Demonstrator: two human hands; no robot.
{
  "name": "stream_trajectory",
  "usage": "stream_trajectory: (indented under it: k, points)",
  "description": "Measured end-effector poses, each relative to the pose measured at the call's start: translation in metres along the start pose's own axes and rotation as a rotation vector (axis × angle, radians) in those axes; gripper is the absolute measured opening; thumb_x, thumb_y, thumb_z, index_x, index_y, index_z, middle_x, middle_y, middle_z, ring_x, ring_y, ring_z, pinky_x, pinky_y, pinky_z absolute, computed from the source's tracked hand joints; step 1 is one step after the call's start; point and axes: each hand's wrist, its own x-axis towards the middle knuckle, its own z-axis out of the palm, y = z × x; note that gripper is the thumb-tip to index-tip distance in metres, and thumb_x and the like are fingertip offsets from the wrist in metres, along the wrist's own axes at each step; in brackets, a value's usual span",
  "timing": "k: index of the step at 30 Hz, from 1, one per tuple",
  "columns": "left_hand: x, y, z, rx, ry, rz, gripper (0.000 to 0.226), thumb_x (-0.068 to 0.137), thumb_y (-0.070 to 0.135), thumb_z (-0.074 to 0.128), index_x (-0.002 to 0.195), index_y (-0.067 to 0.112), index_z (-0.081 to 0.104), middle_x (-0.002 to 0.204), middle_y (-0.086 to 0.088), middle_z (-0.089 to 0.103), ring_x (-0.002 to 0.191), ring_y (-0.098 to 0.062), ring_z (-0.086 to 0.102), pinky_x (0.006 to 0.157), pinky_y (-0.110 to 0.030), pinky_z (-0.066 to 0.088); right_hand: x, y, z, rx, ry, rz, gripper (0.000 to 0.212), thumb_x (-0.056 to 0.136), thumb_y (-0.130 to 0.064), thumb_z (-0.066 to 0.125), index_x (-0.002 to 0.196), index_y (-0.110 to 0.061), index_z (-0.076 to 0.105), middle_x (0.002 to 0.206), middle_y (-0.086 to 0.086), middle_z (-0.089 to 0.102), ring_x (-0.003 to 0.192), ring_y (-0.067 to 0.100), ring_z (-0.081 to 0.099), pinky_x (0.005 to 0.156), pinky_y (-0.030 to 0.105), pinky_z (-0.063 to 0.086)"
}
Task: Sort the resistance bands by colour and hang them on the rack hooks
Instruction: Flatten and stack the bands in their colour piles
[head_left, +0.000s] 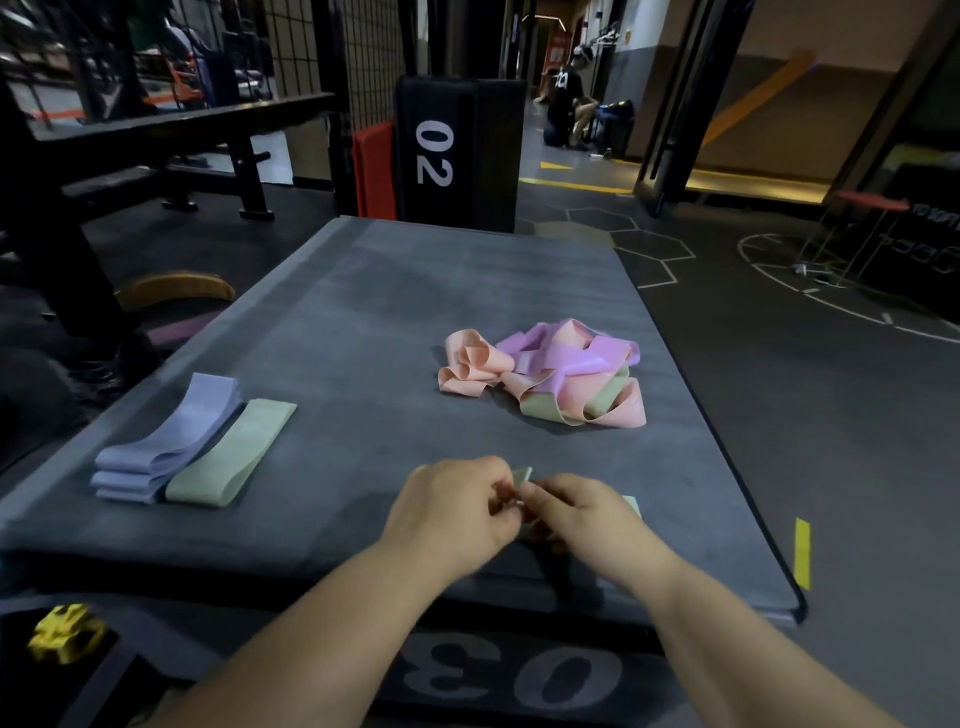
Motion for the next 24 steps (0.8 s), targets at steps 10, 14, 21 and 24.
stream_trajectory:
  k: [10,14,21,24]
  points:
    - [0.011,-0.008,0.015,0.057,-0.067,0.083,0.065,0.062,0.055,0.077,0.117,0.040,0.044,0.122,0.022,0.037,0.119,-0.007,0.027,0.090,-0.026,0.022,0.010,0.018,-0.013,0.232,0.065,0.108,0.021,0.089,-0.016,0.065,0.069,-0.014,0.066,0.062,-0.003,0.063,0.063,0.014,0.058,0.065,0.035,0.053]
    - [0.013,-0.022,0.018,-0.029,-0.193,0.007,0.075,0.070,0.045,0.074,0.130,0.038,0.029,0.131,0.018,0.042,0.127,-0.010,0.030,0.099,-0.030,0.021,0.007,0.019,-0.027,0.321,0.076,0.139,0.015,0.091,-0.012,0.062,0.078,-0.014,0.069,0.061,-0.008,0.062,0.057,0.007,0.055,0.057,0.023,0.050]
    - [0.012,-0.025,0.016,-0.021,-0.206,0.056,0.058,0.073,0.038,0.066,0.121,0.035,0.035,0.118,0.017,0.046,0.117,-0.009,0.039,0.099,-0.031,0.026,0.008,0.029,-0.054,0.300,0.182,0.201,0.007,0.086,-0.014,0.071,0.088,-0.011,0.065,0.069,-0.004,0.059,0.054,0.009,0.047,0.052,0.022,0.043]
    - [0.011,-0.024,0.010,-0.005,-0.212,0.065,0.053,0.072,0.039,0.066,0.115,0.035,0.035,0.114,0.015,0.047,0.114,-0.009,0.040,0.099,-0.031,0.027,0.008,0.032,-0.059,0.278,0.190,0.215,0.006,0.084,-0.012,0.072,0.087,-0.011,0.067,0.066,-0.005,0.063,0.051,0.006,0.052,0.049,0.019,0.042]
